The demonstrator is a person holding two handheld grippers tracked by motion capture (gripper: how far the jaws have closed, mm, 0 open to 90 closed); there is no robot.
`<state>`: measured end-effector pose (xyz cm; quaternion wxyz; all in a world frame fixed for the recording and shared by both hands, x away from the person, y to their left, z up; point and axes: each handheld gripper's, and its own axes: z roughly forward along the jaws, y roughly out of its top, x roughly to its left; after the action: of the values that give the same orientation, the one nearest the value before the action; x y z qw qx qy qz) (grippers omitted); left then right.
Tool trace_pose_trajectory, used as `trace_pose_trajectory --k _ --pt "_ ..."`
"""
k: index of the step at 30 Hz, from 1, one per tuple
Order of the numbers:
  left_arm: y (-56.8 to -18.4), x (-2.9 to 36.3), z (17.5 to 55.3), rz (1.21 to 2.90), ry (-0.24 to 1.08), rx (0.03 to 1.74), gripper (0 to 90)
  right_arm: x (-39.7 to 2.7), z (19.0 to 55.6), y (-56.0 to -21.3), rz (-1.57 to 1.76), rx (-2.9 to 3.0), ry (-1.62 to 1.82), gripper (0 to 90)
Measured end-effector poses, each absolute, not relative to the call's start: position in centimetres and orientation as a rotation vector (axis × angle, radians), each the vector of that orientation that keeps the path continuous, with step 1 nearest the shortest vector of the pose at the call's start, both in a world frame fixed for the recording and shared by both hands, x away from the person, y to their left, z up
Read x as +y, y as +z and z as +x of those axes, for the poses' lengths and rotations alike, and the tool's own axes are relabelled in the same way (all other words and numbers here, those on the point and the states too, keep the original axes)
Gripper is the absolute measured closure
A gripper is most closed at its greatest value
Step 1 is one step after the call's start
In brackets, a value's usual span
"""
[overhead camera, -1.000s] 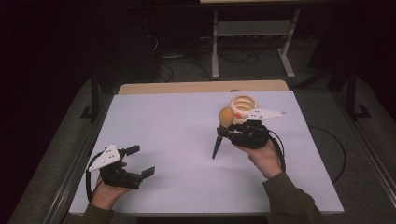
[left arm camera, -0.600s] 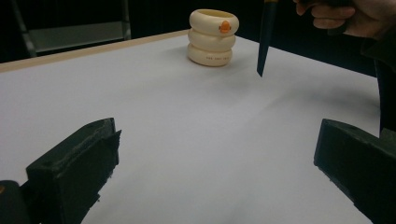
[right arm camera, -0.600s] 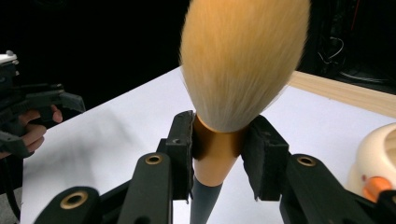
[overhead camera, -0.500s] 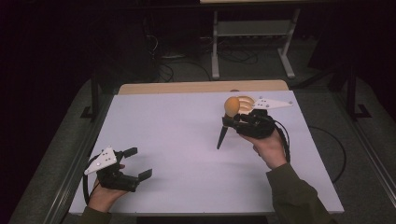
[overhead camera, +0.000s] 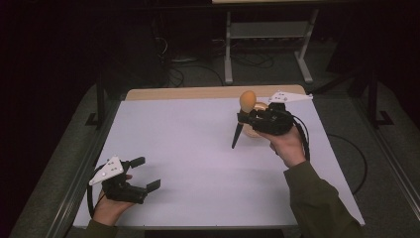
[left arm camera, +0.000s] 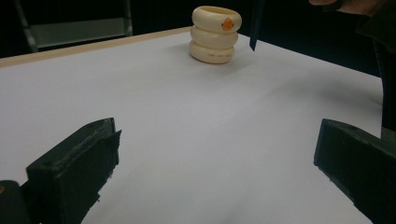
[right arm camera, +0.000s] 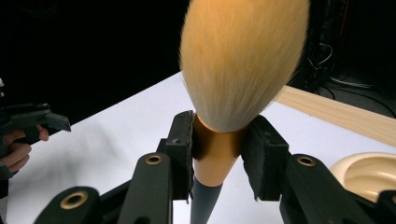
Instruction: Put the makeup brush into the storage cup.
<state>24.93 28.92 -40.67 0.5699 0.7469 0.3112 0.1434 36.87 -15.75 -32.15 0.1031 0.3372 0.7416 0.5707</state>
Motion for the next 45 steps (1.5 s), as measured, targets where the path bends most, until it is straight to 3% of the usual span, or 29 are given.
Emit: trace_pose_trajectory --k 45 --pt "-40.9 28.9 25.0 1.792 0.344 0.732 0.0 -18.9 42.3 -28.4 1.104 2.004 1.571 64.3"
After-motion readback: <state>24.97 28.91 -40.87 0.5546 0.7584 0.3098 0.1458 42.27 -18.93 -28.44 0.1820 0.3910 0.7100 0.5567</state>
